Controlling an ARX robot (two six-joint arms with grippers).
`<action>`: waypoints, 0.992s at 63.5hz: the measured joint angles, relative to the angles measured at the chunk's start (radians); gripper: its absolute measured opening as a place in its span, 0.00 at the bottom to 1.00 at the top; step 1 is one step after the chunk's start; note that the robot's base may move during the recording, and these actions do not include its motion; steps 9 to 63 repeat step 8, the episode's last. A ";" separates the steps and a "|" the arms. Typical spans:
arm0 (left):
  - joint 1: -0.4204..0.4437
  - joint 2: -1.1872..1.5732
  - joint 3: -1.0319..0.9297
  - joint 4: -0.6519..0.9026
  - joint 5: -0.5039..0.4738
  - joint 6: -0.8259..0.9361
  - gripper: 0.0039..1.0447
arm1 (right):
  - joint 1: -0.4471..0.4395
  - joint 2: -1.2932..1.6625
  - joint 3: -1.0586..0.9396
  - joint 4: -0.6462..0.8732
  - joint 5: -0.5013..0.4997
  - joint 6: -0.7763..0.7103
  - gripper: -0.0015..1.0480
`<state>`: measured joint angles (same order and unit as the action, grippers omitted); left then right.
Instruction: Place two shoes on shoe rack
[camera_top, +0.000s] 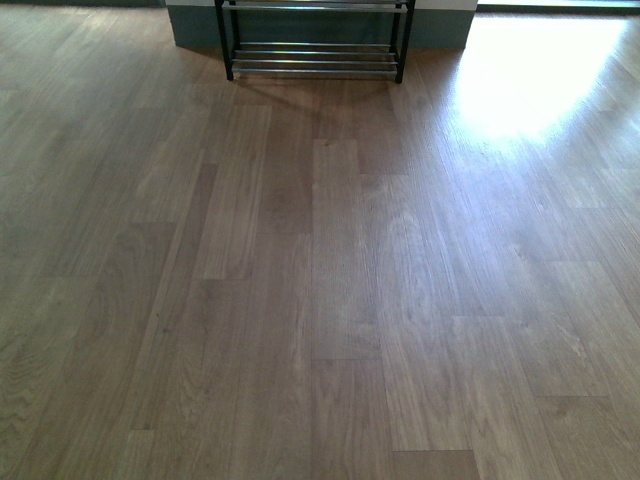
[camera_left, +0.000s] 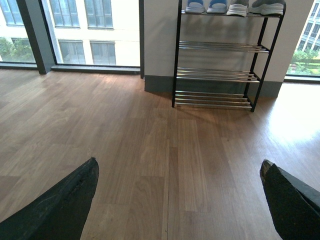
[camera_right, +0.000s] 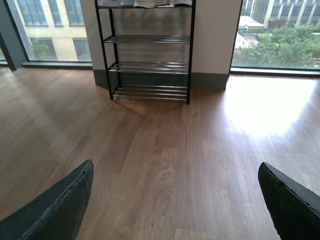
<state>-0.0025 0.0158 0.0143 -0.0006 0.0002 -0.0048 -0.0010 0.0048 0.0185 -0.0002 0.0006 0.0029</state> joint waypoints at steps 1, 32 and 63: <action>0.000 0.000 0.000 0.000 0.000 0.000 0.91 | 0.000 0.000 0.000 0.000 0.000 0.000 0.91; 0.000 0.000 0.000 0.000 0.000 0.000 0.91 | 0.000 0.000 0.000 0.000 0.000 0.000 0.91; 0.000 0.000 0.000 0.000 0.000 0.000 0.91 | 0.000 0.000 0.000 0.000 0.000 0.000 0.91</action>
